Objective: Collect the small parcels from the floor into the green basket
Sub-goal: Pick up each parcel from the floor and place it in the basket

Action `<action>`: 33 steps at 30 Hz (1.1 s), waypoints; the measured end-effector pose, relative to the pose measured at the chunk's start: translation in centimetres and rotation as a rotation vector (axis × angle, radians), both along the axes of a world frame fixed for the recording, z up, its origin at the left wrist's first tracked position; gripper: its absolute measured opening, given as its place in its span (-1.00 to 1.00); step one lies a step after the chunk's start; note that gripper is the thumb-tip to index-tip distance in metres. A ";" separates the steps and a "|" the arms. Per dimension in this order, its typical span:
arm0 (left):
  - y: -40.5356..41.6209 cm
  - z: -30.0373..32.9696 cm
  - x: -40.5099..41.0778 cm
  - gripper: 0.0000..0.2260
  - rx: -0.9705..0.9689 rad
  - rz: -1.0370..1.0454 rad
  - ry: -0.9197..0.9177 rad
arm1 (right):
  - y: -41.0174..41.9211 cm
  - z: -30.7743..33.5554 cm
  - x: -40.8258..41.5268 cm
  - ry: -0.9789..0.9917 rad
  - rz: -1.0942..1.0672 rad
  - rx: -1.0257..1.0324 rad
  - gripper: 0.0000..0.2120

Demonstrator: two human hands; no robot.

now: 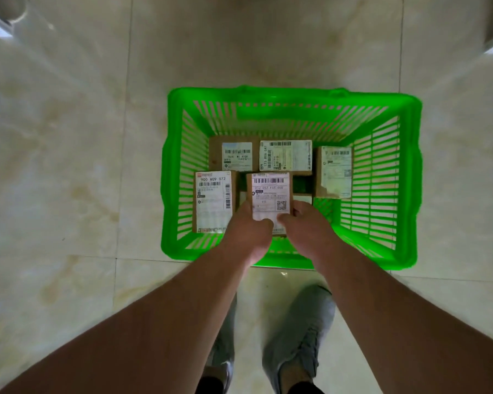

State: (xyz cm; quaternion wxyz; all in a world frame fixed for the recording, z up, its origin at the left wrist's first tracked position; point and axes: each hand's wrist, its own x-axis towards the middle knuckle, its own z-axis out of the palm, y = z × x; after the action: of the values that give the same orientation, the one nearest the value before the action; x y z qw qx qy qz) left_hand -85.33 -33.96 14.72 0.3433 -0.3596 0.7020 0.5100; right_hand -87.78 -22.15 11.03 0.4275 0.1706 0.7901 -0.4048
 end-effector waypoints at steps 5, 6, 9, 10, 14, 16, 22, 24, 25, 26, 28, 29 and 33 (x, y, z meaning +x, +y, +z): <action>-0.2 -1.2 -0.8 -0.55 -0.034 -0.016 0.006 | -0.2 -0.9 -0.8 -0.027 0.002 0.019 -0.65; -0.3 -1.1 -0.8 -0.55 -0.047 -0.014 0.008 | -0.1 -1.1 -1.0 -0.039 0.001 0.024 -0.65; -0.3 -0.2 -0.7 -0.59 -0.066 0.004 -0.012 | 0.4 -0.3 -1.2 -0.097 -0.013 0.066 -0.80; -0.2 0.1 -0.6 -0.59 -0.064 -0.004 -0.010 | 0.7 0.2 -1.3 -0.100 -0.021 0.083 -0.90; 0.8 2.6 -0.3 -0.52 -0.010 -0.060 -0.033 | 2.4 4.1 -1.4 -0.088 -0.046 0.098 -0.68; 1.7 4.3 -0.4 -0.47 0.002 -0.089 -0.049 | 3.6 6.7 -1.1 -0.095 -0.098 0.096 -0.63; 6.1 10.2 -0.1 -0.53 0.019 -0.256 -0.030 | 7.3 13.5 3.2 -0.048 -0.324 0.098 -0.62; 8.0 12.0 0.7 -0.60 0.028 -0.355 -0.038 | 8.8 15.3 5.6 -0.047 -0.406 0.117 -0.60; 8.9 12.6 1.3 -0.58 0.030 -0.405 -0.040 | 9.7 16.0 7.0 -0.043 -0.469 0.130 -0.52; 9.8 13.3 1.8 -0.53 0.030 -0.459 -0.042 | 10.6 16.6 8.3 -0.047 -0.535 0.134 -0.41; 11.5 14.6 2.9 -0.43 0.048 -0.544 -0.049 | 12.3 17.7 11.0 -0.074 -0.627 0.111 -0.31; 12.3 15.2 3.6 -0.40 0.058 -0.579 -0.045 | 13.2 18.2 12.4 -0.092 -0.650 0.095 -0.35; 16.0 16.2 7.3 -0.40 0.070 -0.652 -0.030 | 17.1 18.9 18.3 -0.120 -0.697 0.085 -0.52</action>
State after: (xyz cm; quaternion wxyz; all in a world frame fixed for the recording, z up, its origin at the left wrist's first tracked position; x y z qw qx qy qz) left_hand -78.06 -17.98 30.96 0.5110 -0.1113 0.7571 0.3915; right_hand -69.46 -5.01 29.97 0.3018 0.4711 0.6741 -0.4823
